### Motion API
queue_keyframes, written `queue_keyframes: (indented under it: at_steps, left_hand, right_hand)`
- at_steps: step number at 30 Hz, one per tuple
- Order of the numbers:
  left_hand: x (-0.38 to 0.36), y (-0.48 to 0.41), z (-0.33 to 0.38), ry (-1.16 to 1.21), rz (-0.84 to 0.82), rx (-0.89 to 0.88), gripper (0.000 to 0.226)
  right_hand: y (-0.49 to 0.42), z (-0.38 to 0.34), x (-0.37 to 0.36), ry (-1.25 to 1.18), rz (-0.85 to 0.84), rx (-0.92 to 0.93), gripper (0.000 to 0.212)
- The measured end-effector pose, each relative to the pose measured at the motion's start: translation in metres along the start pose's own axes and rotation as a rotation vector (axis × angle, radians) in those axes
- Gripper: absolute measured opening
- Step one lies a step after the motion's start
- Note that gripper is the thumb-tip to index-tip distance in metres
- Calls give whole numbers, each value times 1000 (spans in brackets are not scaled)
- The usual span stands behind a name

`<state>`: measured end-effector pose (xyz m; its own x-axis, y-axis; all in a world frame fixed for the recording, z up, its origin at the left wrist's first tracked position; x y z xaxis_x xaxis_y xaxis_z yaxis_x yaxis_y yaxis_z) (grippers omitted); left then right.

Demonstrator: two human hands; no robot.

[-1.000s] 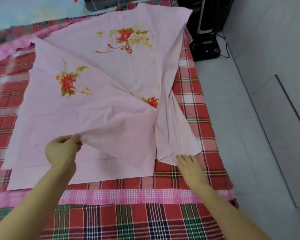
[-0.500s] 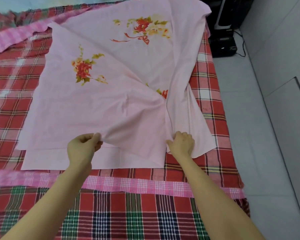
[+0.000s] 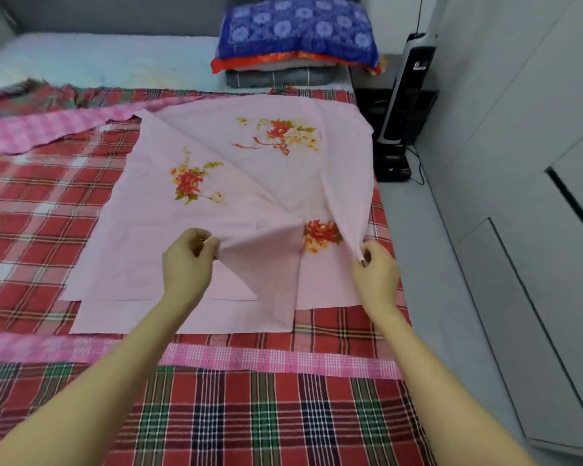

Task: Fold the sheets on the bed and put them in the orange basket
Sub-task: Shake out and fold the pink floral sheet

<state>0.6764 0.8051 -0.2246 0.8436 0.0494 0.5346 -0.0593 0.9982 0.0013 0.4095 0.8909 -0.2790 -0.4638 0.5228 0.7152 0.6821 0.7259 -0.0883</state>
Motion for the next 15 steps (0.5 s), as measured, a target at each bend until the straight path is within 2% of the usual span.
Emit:
queue_keyframes:
  at_steps: [3, 9, 12, 15]
  left_hand:
    - [25, 10, 52, 72, -8, -146, 8]
    - [106, 58, 156, 170, -168, -466, 16]
    - [156, 84, 191, 163, -258, -582, 10]
    - [208, 110, 202, 95, -290, -659, 7]
  right_hand:
    - [24, -61, 52, -92, 75, 139, 27]
    - [130, -204, 129, -285, 135, 503, 43]
    - [178, -258, 161, -401, 119, 543, 45]
    - [220, -290, 179, -633, -22, 382, 47]
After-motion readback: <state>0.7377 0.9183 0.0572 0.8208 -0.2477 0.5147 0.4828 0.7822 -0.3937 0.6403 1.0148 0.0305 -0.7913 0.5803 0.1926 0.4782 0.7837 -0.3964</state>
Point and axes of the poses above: each hand's wrist, its own y-axis away from the middle knuckle, its own x-axis out of the back of the hand, z = x × y, the point moved 2 cm from there along -y, towards the middle knuckle, and after that the axes turned 2 degrees about -x, right-handed, at the moved point
